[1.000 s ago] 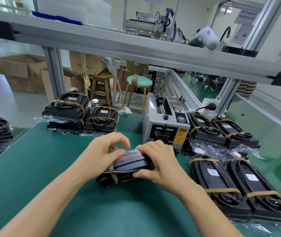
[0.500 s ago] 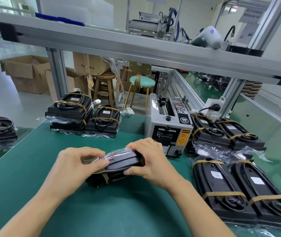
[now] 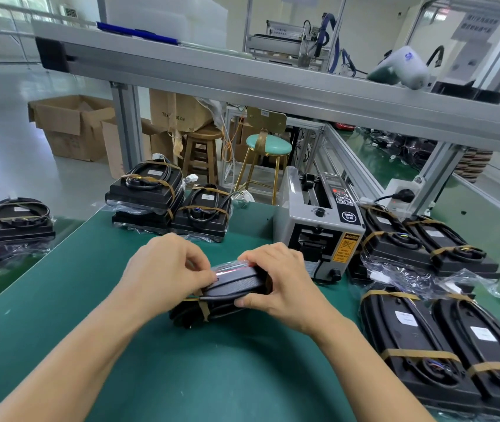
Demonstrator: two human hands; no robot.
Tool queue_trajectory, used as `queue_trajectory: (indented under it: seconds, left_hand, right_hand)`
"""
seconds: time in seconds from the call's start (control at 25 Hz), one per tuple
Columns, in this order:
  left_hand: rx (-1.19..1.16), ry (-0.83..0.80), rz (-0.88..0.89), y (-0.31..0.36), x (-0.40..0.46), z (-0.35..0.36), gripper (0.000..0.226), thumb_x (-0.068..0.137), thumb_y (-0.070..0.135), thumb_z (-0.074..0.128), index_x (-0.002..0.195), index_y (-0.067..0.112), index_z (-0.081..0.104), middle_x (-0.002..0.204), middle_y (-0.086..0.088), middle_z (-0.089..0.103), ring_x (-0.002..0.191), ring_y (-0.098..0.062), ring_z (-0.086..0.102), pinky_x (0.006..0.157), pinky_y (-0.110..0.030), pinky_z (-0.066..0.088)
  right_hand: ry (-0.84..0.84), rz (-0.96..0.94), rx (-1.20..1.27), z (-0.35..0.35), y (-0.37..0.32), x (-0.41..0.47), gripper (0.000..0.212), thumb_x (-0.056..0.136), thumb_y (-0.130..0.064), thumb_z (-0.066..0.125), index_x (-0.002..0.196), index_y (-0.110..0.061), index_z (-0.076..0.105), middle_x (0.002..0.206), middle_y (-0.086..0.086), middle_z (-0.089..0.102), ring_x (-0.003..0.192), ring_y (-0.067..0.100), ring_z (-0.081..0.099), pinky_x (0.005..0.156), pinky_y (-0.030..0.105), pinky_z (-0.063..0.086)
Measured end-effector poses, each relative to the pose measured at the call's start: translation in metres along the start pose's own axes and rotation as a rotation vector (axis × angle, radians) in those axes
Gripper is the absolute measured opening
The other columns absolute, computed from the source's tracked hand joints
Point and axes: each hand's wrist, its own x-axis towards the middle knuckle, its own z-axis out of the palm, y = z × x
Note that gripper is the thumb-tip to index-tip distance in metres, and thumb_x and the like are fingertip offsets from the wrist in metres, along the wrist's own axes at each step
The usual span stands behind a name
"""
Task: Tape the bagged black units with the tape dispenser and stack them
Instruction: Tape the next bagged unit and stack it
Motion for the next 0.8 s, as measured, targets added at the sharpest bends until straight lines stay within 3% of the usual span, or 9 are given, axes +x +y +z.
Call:
queue_trajectory:
  seconds: [0.12, 0.2, 0.4, 0.56, 0.64, 0.72, 0.8]
  left_hand:
    - [0.048, -0.076, 0.042, 0.004, 0.010, -0.001, 0.018, 0.075, 0.020, 0.072, 0.058, 0.025, 0.066, 0.060, 0.007, 0.068, 0.064, -0.006, 0.063, 0.068, -0.025, 0.050]
    - [0.102, -0.121, 0.109, 0.004, 0.011, -0.001, 0.021, 0.080, 0.017, 0.067, 0.062, 0.023, 0.060, 0.063, 0.008, 0.065, 0.060, 0.001, 0.058, 0.057, -0.011, 0.038]
    - [0.183, -0.091, 0.264, -0.007, 0.011, 0.001, 0.022, 0.090, 0.016, 0.056, 0.070, 0.020, 0.050, 0.072, 0.009, 0.054, 0.067, -0.003, 0.046, 0.062, -0.020, 0.033]
    - [-0.006, -0.115, 0.319, -0.021, 0.013, 0.000, 0.021, 0.089, 0.009, 0.060, 0.073, 0.022, 0.053, 0.073, 0.007, 0.057, 0.068, -0.006, 0.053, 0.062, -0.017, 0.039]
    - [-0.205, -0.118, 0.365, -0.027, 0.006, 0.003, 0.017, 0.089, 0.007, 0.061, 0.079, 0.021, 0.059, 0.080, 0.008, 0.059, 0.068, -0.011, 0.058, 0.065, -0.026, 0.047]
    - [-0.297, -0.015, 0.412, -0.035, -0.005, 0.012, 0.011, 0.087, 0.009, 0.062, 0.082, 0.017, 0.069, 0.089, 0.008, 0.061, 0.074, -0.014, 0.061, 0.071, -0.029, 0.049]
    - [-0.337, 0.072, 0.373, -0.043, -0.018, 0.022, 0.013, 0.080, 0.017, 0.068, 0.091, 0.019, 0.074, 0.101, 0.011, 0.064, 0.089, -0.010, 0.064, 0.084, -0.018, 0.046]
  right_hand:
    - [0.003, -0.008, 0.023, -0.001, 0.000, -0.002, 0.055, 0.068, -0.042, 0.081, 0.116, -0.026, 0.060, 0.107, -0.016, 0.057, 0.108, 0.007, 0.041, 0.098, 0.028, 0.022]
    - [-0.002, -0.013, 0.042, -0.002, 0.001, -0.003, 0.053, 0.068, -0.041, 0.082, 0.114, -0.026, 0.060, 0.105, -0.017, 0.055, 0.107, 0.006, 0.041, 0.098, 0.028, 0.022]
    - [-0.001, -0.024, 0.080, -0.003, 0.002, -0.002, 0.052, 0.068, -0.038, 0.084, 0.113, -0.023, 0.063, 0.107, -0.013, 0.059, 0.107, 0.008, 0.041, 0.100, 0.031, 0.022]
    - [0.011, -0.030, 0.108, -0.003, 0.005, 0.001, 0.050, 0.067, -0.036, 0.084, 0.111, -0.023, 0.064, 0.107, -0.013, 0.060, 0.108, 0.010, 0.043, 0.101, 0.033, 0.023]
    - [0.021, -0.037, 0.114, -0.002, 0.006, 0.001, 0.051, 0.066, -0.037, 0.084, 0.111, -0.025, 0.064, 0.107, -0.014, 0.059, 0.109, 0.009, 0.043, 0.101, 0.032, 0.022]
    - [0.014, -0.037, 0.107, -0.001, 0.008, 0.002, 0.052, 0.067, -0.039, 0.083, 0.113, -0.026, 0.063, 0.108, -0.015, 0.058, 0.109, 0.007, 0.041, 0.102, 0.030, 0.020]
    - [0.008, -0.033, 0.084, -0.001, 0.008, 0.005, 0.052, 0.067, -0.041, 0.081, 0.114, -0.027, 0.062, 0.108, -0.015, 0.057, 0.109, 0.006, 0.040, 0.101, 0.029, 0.019]
